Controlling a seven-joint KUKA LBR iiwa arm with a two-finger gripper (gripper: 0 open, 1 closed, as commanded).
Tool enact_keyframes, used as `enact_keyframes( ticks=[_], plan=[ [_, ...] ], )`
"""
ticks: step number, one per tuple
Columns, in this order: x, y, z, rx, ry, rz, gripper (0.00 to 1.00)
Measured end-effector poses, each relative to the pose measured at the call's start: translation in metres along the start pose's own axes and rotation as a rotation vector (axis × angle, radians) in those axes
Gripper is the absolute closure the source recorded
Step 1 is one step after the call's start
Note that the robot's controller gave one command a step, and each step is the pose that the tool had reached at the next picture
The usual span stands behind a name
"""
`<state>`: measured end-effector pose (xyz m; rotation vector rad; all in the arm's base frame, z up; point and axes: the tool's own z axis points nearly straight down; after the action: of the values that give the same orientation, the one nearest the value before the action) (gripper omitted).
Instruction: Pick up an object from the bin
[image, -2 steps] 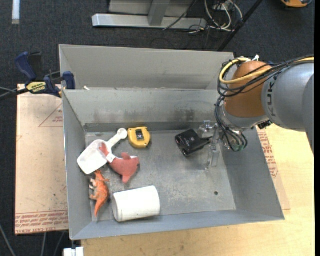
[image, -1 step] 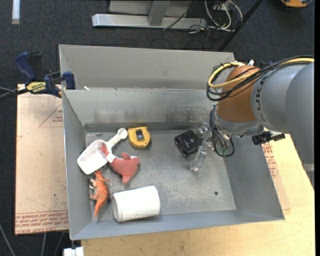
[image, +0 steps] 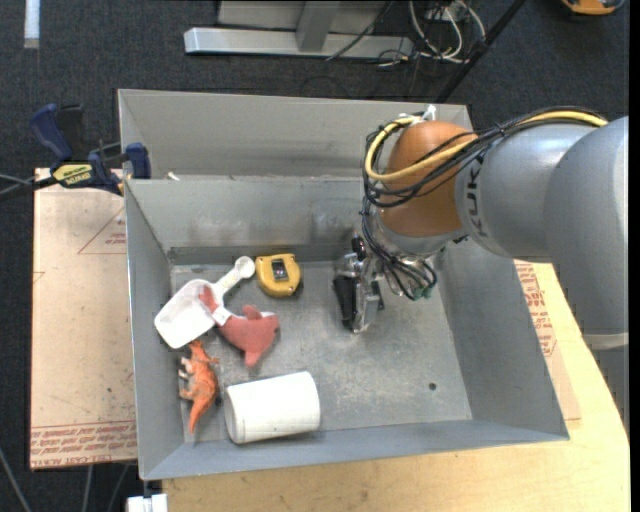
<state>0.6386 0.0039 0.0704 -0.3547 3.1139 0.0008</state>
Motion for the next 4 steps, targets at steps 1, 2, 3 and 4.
enact_keyframes(
  ticks=[1, 2, 3, 4],
  plan=[
    [0.000, 0.000, 0.001, 0.000, 0.001, 0.000, 1.00],
    [-0.002, -0.016, 0.000, 0.000, -0.003, -0.063, 1.00],
    [-0.002, -0.015, 0.000, 0.000, -0.003, -0.063, 1.00],
    [0.002, -0.021, -0.094, 0.000, -0.005, -0.105, 1.00]
  ],
)
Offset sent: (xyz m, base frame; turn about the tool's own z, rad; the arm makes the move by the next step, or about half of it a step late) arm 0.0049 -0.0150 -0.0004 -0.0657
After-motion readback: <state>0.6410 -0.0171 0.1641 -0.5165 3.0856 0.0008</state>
